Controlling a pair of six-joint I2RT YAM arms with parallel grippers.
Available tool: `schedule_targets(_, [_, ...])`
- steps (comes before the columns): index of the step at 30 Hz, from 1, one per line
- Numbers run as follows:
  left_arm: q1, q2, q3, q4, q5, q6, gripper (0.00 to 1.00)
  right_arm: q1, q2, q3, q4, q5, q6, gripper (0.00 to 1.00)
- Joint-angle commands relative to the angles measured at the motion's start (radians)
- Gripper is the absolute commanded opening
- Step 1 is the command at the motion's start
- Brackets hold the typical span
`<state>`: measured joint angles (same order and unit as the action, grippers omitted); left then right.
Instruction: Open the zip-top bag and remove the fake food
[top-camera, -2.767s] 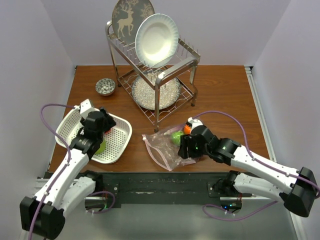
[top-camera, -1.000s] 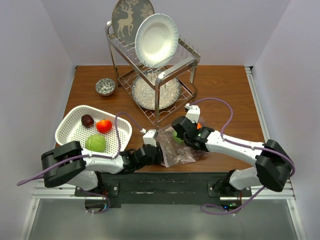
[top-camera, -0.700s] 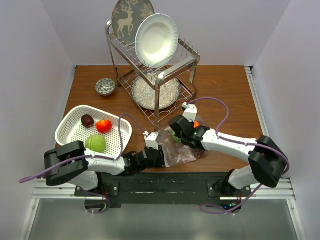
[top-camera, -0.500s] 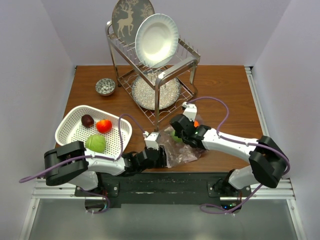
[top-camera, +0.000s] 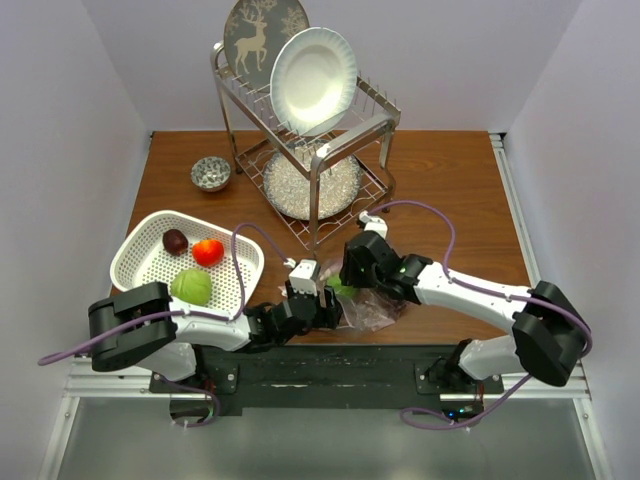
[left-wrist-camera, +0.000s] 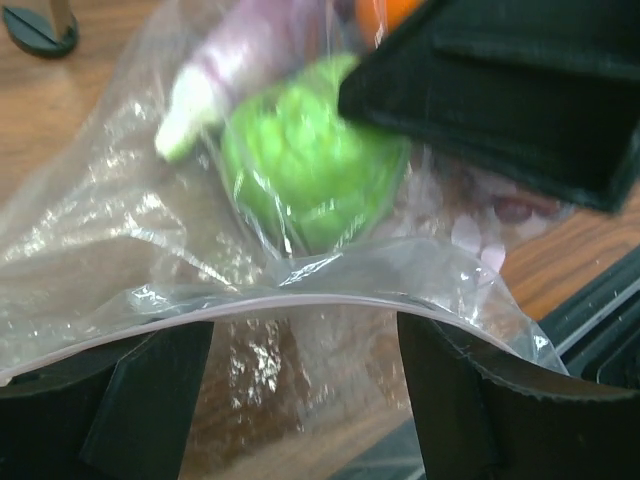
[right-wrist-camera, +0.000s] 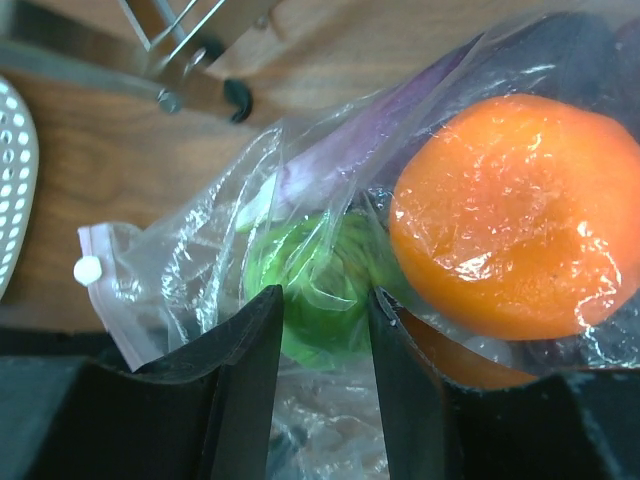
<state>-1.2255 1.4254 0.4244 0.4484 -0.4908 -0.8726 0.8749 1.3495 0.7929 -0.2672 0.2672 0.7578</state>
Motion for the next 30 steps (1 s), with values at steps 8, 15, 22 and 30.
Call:
schedule_targets(8, [-0.009, -0.016, -0.036, 0.119, -0.095, 0.075, 0.79, 0.003, 0.020, -0.006, -0.150, 0.038, -0.043, 0.24])
schedule_targets(15, [-0.032, -0.016, -0.114, 0.208, -0.081, 0.067, 0.78, 0.004, 0.152, 0.040, -0.153, 0.070, -0.084, 0.15])
schedule_targets(22, [-0.040, -0.017, -0.153, 0.259, -0.081, 0.073, 0.81, -0.010, 0.226, 0.063, -0.165, 0.130, -0.110, 0.11])
schedule_targets(30, [-0.042, 0.001, -0.133, 0.259, -0.095, 0.084, 0.84, -0.016, 0.148, 0.029, -0.096, -0.002, -0.170, 0.11])
